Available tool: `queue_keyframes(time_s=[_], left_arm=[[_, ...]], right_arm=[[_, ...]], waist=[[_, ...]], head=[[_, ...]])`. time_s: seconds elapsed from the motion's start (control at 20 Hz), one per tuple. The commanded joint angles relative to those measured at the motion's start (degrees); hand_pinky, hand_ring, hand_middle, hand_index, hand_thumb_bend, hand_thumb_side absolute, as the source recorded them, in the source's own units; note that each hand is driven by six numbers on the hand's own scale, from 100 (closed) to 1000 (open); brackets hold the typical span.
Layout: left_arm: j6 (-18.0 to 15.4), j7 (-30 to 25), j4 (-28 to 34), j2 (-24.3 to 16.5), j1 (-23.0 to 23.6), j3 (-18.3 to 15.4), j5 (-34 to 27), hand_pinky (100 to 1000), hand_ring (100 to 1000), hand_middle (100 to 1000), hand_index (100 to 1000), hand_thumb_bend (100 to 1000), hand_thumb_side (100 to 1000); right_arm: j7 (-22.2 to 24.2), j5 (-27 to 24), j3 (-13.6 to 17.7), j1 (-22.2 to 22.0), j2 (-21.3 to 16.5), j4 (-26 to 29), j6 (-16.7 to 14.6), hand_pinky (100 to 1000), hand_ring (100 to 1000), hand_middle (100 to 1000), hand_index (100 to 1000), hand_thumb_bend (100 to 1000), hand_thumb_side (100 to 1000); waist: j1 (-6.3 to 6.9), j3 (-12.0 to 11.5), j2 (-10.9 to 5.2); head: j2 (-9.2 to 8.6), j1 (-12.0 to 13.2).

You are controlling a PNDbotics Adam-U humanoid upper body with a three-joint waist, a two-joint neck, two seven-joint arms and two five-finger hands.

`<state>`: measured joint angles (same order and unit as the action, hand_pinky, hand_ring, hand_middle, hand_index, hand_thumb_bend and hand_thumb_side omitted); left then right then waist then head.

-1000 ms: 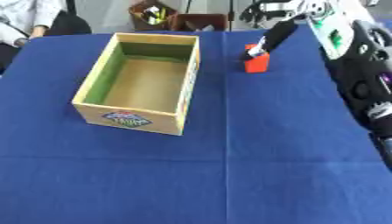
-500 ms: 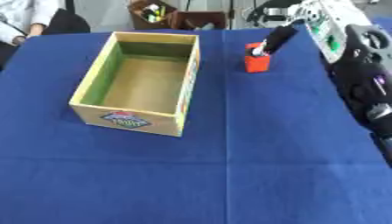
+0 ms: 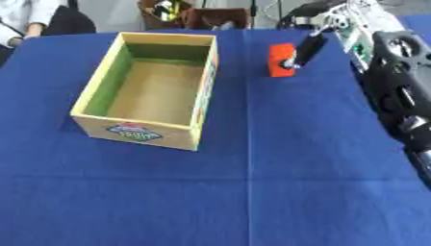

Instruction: Pick up objects on the table and place them in the box.

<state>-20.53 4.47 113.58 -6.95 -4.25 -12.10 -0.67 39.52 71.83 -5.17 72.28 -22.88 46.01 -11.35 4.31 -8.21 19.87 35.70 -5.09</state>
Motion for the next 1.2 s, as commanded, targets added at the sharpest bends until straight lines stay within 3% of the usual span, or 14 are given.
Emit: queue_keyframes(time_s=[0.05,0.95,1.05,1.2], left_arm=[[-0.1,-0.2,1.0,-0.3,-0.4,0.0,0.2,464,624,583,781,465,953],[-0.1,-0.6,1.0,0.4,-1.1,0.1,0.2,465,624,582,779,461,949],[0.0,-0.7,1.0,0.5,-1.2,0.1,0.2,465,624,582,779,460,948],[-0.1,-0.7,1.0,0.5,-1.2,0.1,0.2,466,625,583,779,460,949]], right_arm=[[-0.2,0.9,0.7,1.9,-0.5,0.3,-0.5,900,937,921,997,343,418],[-0.2,7.1,0.5,2.6,0.9,-4.1,-0.5,889,935,913,979,220,396],[-0.3,7.5,0.7,2.7,1.0,-4.4,-0.3,885,931,899,966,207,398],[-0.6,7.7,0.8,2.8,1.1,-4.6,-0.2,858,899,788,884,167,406]], waist=[[-0.01,-0.1,-1.01],[-0.05,-0.5,0.87],[-0.03,-0.5,0.96],[0.01,-0.4,1.03]], head=[[-0.65,-0.1],[-2.35,-0.8],[-2.33,-0.8],[-2.15,-0.9]])
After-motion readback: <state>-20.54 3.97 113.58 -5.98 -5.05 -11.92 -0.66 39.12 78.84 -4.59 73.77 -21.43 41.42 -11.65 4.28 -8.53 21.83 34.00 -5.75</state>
